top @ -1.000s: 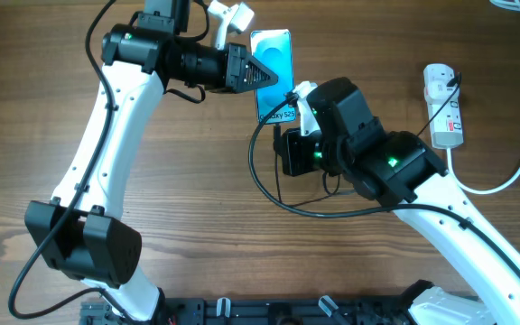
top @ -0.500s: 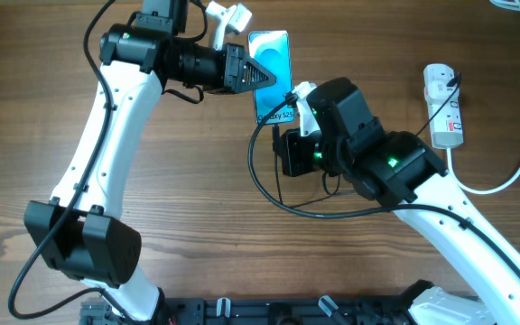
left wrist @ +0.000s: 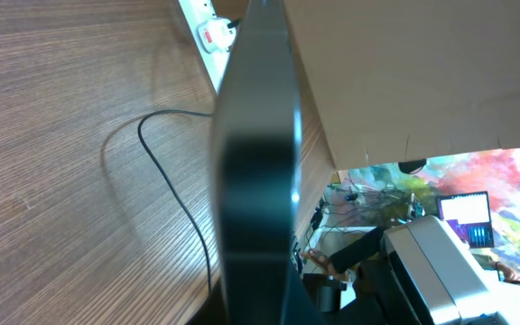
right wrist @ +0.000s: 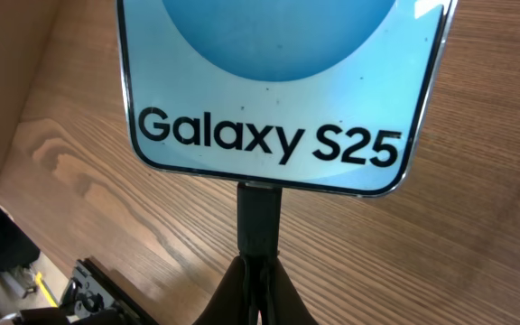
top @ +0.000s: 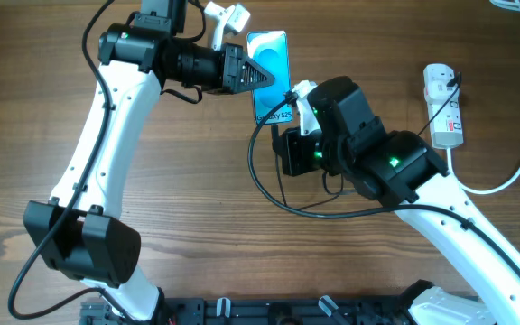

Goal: Plug charger to phone and switch on socket
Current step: 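Hold the phone with the left gripper and seat the plug with the right, then release the plug with the right gripper and lower the phone onto the table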

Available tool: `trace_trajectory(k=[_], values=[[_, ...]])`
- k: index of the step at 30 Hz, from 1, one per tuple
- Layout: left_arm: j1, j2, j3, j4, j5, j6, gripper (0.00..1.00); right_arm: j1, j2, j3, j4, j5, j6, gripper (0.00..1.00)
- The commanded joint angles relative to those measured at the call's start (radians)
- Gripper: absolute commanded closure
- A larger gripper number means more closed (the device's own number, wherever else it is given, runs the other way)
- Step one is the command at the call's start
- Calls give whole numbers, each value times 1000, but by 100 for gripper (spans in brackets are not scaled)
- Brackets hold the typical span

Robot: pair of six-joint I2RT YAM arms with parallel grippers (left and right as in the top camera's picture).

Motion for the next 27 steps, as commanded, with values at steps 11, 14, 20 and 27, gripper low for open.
trace_trajectory(k=[11,14,20,27], values=[[-10,-19,14,-43,97,23,96,-10,-27,60,61,71,-19,90],[-10,-19,14,-45,94,23,96,-10,-27,60,56,71,-18,90],[-10,-16,14,-45,-39,19,96,-10,-27,60,-1,7,-18,68],[-10,17,4,-85,-157,19,96,-10,-27,60,-114,-53,-18,11]])
